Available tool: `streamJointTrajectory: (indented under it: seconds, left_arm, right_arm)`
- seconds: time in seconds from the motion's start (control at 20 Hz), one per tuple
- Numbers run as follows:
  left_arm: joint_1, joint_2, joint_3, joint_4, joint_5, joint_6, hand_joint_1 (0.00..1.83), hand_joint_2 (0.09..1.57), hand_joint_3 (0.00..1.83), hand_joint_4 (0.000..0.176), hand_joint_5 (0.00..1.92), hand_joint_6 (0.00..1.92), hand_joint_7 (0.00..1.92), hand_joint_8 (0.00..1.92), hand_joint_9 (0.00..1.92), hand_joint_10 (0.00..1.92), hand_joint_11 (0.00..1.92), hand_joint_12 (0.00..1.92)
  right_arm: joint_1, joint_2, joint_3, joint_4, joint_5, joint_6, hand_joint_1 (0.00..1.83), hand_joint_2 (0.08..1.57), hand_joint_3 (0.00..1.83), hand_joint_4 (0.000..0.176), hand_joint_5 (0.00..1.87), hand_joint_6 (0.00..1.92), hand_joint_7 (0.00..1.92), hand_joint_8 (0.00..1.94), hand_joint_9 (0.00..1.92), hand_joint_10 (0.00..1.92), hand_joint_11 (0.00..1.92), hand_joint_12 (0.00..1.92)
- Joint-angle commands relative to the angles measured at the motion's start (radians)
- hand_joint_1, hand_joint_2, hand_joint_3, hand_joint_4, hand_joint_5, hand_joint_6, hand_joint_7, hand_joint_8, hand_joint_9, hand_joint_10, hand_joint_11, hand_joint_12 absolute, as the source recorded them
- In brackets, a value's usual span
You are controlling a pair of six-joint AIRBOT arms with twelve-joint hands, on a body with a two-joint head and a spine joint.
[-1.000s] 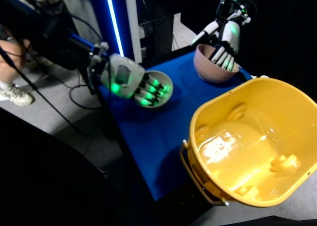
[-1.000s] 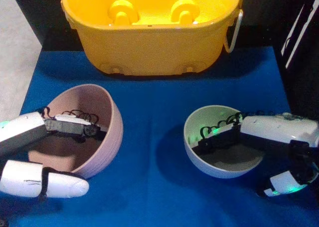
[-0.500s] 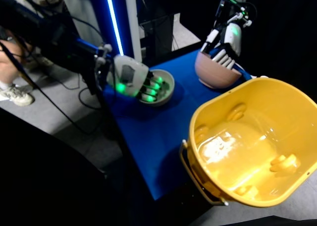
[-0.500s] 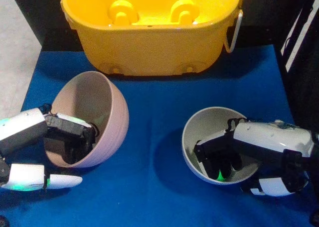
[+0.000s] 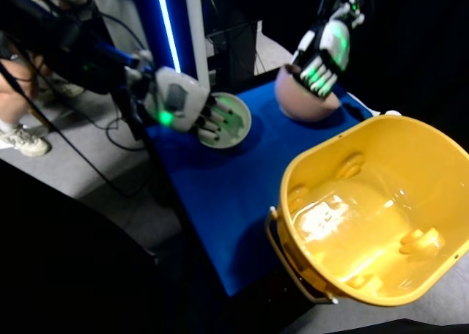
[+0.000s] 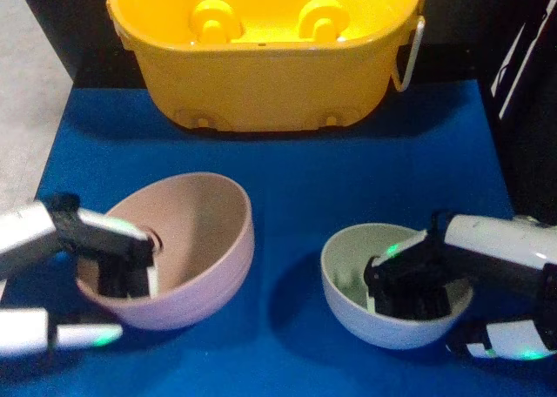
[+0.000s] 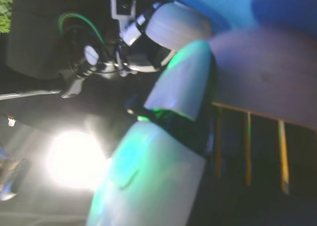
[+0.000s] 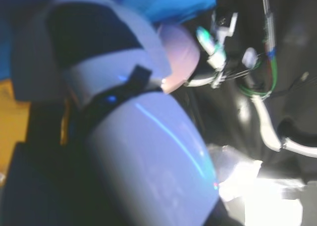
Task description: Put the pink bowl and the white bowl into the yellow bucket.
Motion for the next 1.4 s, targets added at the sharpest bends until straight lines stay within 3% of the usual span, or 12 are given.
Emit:
streamJointTrajectory:
  seconds: [0.0, 0.05, 0.15, 0.3, 0.5, 0.6, 0.7, 0.8, 0.9, 1.0, 1.05, 1.35]
  left_arm:
    - [-0.002, 0.012, -0.011, -0.033, 0.164, -0.004, 1.35, 1.22, 0.00, 0.000, 0.70, 1.20, 0.79, 1.34, 0.76, 1.51, 0.52, 1.50]
    - [0.003, 0.025, -0.020, -0.033, 0.183, 0.001, 1.35, 1.21, 0.00, 0.000, 0.71, 1.18, 0.81, 1.32, 0.76, 1.50, 0.55, 1.48]
    - [0.006, 0.060, -0.045, -0.033, 0.247, 0.014, 1.35, 1.21, 0.00, 0.000, 0.71, 1.18, 0.79, 1.32, 0.78, 1.50, 0.63, 1.47]
    - [0.006, 0.116, -0.075, -0.033, 0.323, 0.045, 1.35, 1.19, 0.00, 0.000, 0.77, 1.14, 0.85, 1.24, 0.75, 1.49, 0.59, 1.51]
    - [0.006, 0.198, -0.108, -0.033, 0.365, 0.074, 1.35, 1.21, 0.00, 0.000, 0.73, 1.11, 0.81, 1.37, 0.74, 1.50, 0.55, 1.52]
    - [0.006, 0.249, -0.131, -0.033, 0.381, 0.101, 1.35, 1.21, 0.00, 0.000, 0.74, 1.09, 0.79, 1.38, 0.73, 1.54, 0.55, 1.57]
    - [0.005, 0.280, -0.136, -0.033, 0.396, 0.114, 1.35, 1.21, 0.00, 0.000, 0.75, 1.09, 0.78, 1.40, 0.73, 1.53, 0.55, 1.56]
    - [-0.012, 0.303, -0.136, -0.033, 0.400, 0.129, 1.37, 1.17, 0.00, 0.000, 0.85, 0.90, 0.85, 1.29, 0.84, 1.47, 0.71, 1.51]
    - [-0.051, 0.321, -0.134, -0.033, 0.392, 0.153, 1.36, 1.19, 0.00, 0.000, 0.77, 1.07, 0.82, 1.31, 0.79, 1.45, 0.70, 1.43]
    - [-0.093, 0.323, -0.119, -0.033, 0.380, 0.158, 1.35, 1.21, 0.00, 0.000, 0.79, 0.87, 0.78, 1.42, 0.77, 1.62, 0.73, 1.70]
    - [-0.123, 0.322, -0.109, -0.033, 0.365, 0.162, 1.37, 1.15, 0.00, 0.000, 0.79, 0.95, 0.93, 1.11, 0.92, 1.42, 0.84, 1.60]
    - [-0.271, 0.284, -0.049, -0.033, 0.242, 0.184, 1.37, 1.15, 0.00, 0.000, 0.80, 0.96, 0.87, 1.25, 0.93, 1.33, 0.83, 1.38]
  right_arm:
    - [0.013, 0.005, -0.016, -0.035, -0.172, 0.047, 1.49, 1.13, 0.00, 0.000, 0.84, 1.11, 0.90, 1.00, 0.90, 1.19, 0.84, 1.57]
    - [0.014, 0.008, -0.024, -0.035, -0.199, 0.057, 1.49, 1.12, 0.00, 0.000, 0.87, 1.12, 0.93, 0.93, 0.92, 1.14, 0.84, 1.54]
    - [0.014, 0.022, -0.055, -0.035, -0.288, 0.068, 1.48, 1.22, 0.00, 0.000, 0.61, 1.45, 0.71, 1.22, 0.72, 1.40, 0.67, 1.71]
    - [0.018, 0.026, -0.077, -0.035, -0.396, 0.072, 1.49, 1.13, 0.00, 0.000, 0.79, 1.16, 0.90, 0.98, 0.94, 1.15, 0.87, 1.53]
    - [0.022, 0.040, -0.109, -0.035, -0.498, 0.084, 1.37, 1.13, 0.00, 0.000, 0.86, 1.14, 0.93, 0.96, 1.00, 1.25, 1.06, 1.54]
    - [0.035, 0.051, -0.116, -0.035, -0.526, 0.089, 1.37, 1.13, 0.00, 0.000, 0.81, 1.19, 0.94, 0.98, 1.00, 1.23, 0.89, 1.47]
    - [0.073, 0.064, -0.117, -0.035, -0.526, 0.089, 1.36, 1.15, 0.00, 0.000, 0.78, 1.27, 0.92, 1.00, 0.96, 1.28, 0.91, 1.56]
    - [0.119, 0.076, -0.117, -0.035, -0.526, 0.089, 1.37, 1.12, 0.00, 0.000, 0.87, 1.05, 0.95, 1.01, 1.01, 1.27, 1.02, 1.63]
    - [0.163, 0.091, -0.111, -0.035, -0.525, 0.088, 1.38, 1.12, 0.00, 0.000, 0.87, 0.99, 0.97, 1.04, 0.99, 1.30, 0.99, 1.66]
    - [0.201, 0.090, -0.096, -0.035, -0.523, 0.088, 1.37, 1.13, 0.00, 0.000, 0.85, 1.03, 0.94, 1.11, 0.97, 1.32, 0.97, 1.68]
    - [0.218, 0.087, -0.084, -0.035, -0.522, 0.088, 1.36, 1.17, 0.01, 0.000, 0.76, 1.19, 0.85, 1.25, 0.86, 1.40, 0.90, 1.70]
    - [0.340, 0.051, -0.019, -0.035, -0.421, 0.049, 1.48, 1.16, 0.00, 0.000, 0.80, 1.26, 0.81, 1.15, 0.83, 1.26, 0.76, 1.64]
